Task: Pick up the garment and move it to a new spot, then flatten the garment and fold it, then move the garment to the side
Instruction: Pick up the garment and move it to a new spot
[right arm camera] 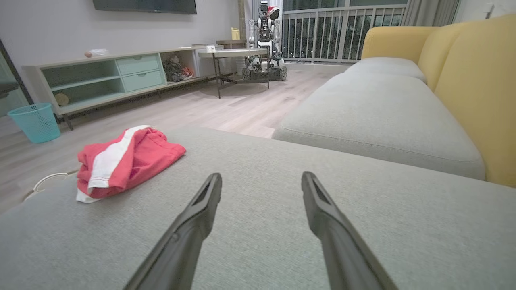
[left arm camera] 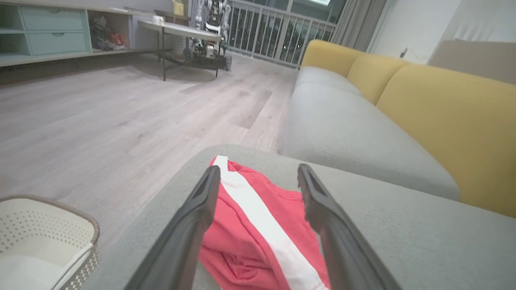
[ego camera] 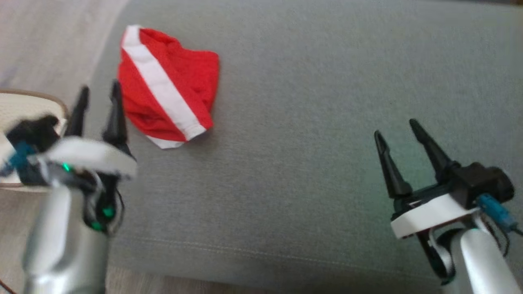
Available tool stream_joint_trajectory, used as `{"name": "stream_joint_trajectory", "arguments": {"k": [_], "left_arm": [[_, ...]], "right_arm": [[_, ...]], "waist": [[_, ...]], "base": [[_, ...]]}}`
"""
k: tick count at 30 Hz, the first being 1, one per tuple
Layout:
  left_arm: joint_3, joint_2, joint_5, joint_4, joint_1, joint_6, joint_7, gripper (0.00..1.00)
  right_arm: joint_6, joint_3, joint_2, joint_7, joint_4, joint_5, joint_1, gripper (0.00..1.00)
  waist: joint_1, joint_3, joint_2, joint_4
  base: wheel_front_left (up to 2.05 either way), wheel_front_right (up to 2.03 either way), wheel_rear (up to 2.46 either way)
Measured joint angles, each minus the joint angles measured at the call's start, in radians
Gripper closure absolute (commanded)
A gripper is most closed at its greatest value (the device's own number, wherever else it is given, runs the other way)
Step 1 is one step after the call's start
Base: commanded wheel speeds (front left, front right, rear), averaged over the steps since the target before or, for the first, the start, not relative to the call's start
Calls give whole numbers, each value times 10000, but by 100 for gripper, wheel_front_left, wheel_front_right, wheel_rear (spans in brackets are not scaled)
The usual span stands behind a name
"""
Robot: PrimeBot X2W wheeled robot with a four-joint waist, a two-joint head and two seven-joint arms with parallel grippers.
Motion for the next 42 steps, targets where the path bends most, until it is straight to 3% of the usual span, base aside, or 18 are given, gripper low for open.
{"name": "stream_joint_trajectory", "arguments": {"k": [6,15,23,24,25,26,29,33,42], "left_arm": [[314,387,-608,1662,-1705,90,1875,0],[477,1070,-731,3940,-3259,291,3797,0],[600,1484,-836,5469,-4082,533,4052,0],[598,1492,-838,5597,-4142,483,4054,6],[598,1509,-855,5724,-4195,395,4067,80],[602,1526,-932,5848,-4256,288,4107,100],[589,1622,-1041,6140,-4413,81,4121,100],[476,1620,-851,6320,-4442,8,3388,100],[251,1488,-454,5051,-4813,-213,433,100]], "right_arm": [[0,-109,-330,107,-366,44,-351,0],[0,-284,-637,107,-673,104,-752,0],[0,-320,-662,88,-715,203,-802,0],[0,-328,-662,63,-713,203,-805,0],[0,-339,-662,63,-708,203,-810,0],[0,-353,-662,63,-698,203,-822,0],[0,-364,-660,59,-642,203,-959,0],[0,-397,-648,-23,-548,203,-996,0],[0,-274,-351,-251,-40,203,-983,0]], "waist": [[1,968,0,-656],[1,1973,0,-1484],[1,2398,0,-2031],[1,2409,0,-2060],[1,2412,0,-2076],[1,2413,0,-2080],[1,2403,0,-2072],[1,2304,0,-2033],[1,1478,0,-1999]], "base": [[0,0,0],[0,0,0],[0,0,0],[0,0,0],[0,0,0],[0,0,0],[0,0,0],[0,0,0],[0,0,0]]}}
